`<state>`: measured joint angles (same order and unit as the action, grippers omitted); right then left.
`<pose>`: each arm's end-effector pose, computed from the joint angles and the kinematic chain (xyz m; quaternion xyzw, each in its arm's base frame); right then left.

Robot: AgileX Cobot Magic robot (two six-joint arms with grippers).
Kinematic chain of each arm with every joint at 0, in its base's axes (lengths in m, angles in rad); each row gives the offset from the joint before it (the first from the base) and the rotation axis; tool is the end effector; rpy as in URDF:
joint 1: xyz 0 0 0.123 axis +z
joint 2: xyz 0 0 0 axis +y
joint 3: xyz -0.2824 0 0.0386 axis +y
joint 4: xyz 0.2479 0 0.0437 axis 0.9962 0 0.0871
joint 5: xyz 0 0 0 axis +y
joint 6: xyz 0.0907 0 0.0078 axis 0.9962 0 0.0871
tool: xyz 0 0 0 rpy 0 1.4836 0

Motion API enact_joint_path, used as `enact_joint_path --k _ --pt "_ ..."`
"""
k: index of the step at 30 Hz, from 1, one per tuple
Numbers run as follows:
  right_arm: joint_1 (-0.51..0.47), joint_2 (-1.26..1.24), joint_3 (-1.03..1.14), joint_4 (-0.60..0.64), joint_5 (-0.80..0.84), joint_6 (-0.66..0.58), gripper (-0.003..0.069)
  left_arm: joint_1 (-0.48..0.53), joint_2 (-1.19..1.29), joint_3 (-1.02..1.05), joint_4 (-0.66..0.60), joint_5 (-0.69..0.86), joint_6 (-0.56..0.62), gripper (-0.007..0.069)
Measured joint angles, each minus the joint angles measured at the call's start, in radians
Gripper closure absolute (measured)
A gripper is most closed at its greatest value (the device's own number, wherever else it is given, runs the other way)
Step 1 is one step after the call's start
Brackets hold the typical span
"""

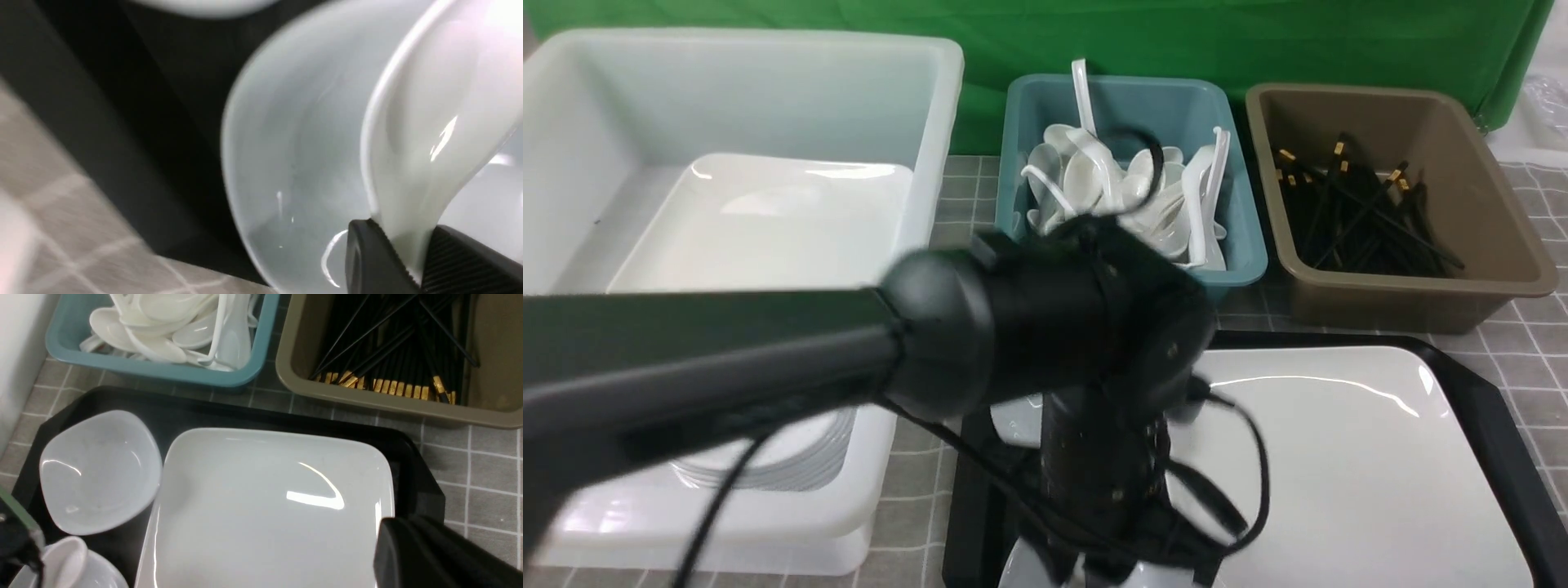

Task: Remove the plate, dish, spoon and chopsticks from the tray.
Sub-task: Use the left arm to grab a soup spoon from the plate, then use the left arm to put the soup spoon into the small storage box in the middle

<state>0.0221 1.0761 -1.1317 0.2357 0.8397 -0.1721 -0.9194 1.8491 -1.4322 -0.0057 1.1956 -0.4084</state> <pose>0.2140 0.0206 0.3906 -0.0533 0.8988 0.0807 0.4275 0.2197 -0.2890 0.2326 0.2517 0.9675 -0.0161 0.0163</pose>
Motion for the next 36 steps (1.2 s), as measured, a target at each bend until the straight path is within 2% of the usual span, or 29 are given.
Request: enact_joint_path --k 5,9,13,17,23,28,33,34,36 --pt "0.000 0.000 0.000 0.031 -0.003 -0.015 0.0601 0.083 -0.063 -0.195 0.029 -0.086 0.068 0.0484" --pt "0.020 0.000 0.000 0.094 -0.019 -0.122 0.0599 0.176 -0.034 -0.380 0.029 -0.214 0.131 0.0484" --pt "0.089 0.000 0.000 0.126 -0.089 -0.213 0.0599 0.282 0.081 -0.573 0.018 -0.338 0.200 0.0484" --pt "0.181 0.000 0.000 0.132 -0.157 -0.237 0.0599 0.351 0.216 -0.688 0.017 -0.419 0.222 0.0484" --pt "0.314 0.018 0.000 0.136 -0.226 -0.294 0.0596 0.410 0.374 -0.737 0.013 -0.538 0.226 0.0484" --pt "0.371 0.062 0.000 0.137 -0.224 -0.311 0.0592 0.438 0.431 -0.737 0.013 -0.607 0.226 0.0480" --pt "0.380 0.071 0.001 0.137 -0.211 -0.311 0.0589 0.451 0.432 -0.739 0.015 -0.624 0.226 0.0377" --pt "0.380 0.071 0.001 0.137 -0.209 -0.312 0.0589 0.451 0.427 -0.741 0.019 -0.611 0.226 0.0313" --pt "0.380 0.071 0.001 0.137 -0.209 -0.312 0.0589 0.450 0.412 -0.742 0.018 -0.579 0.227 0.0246"
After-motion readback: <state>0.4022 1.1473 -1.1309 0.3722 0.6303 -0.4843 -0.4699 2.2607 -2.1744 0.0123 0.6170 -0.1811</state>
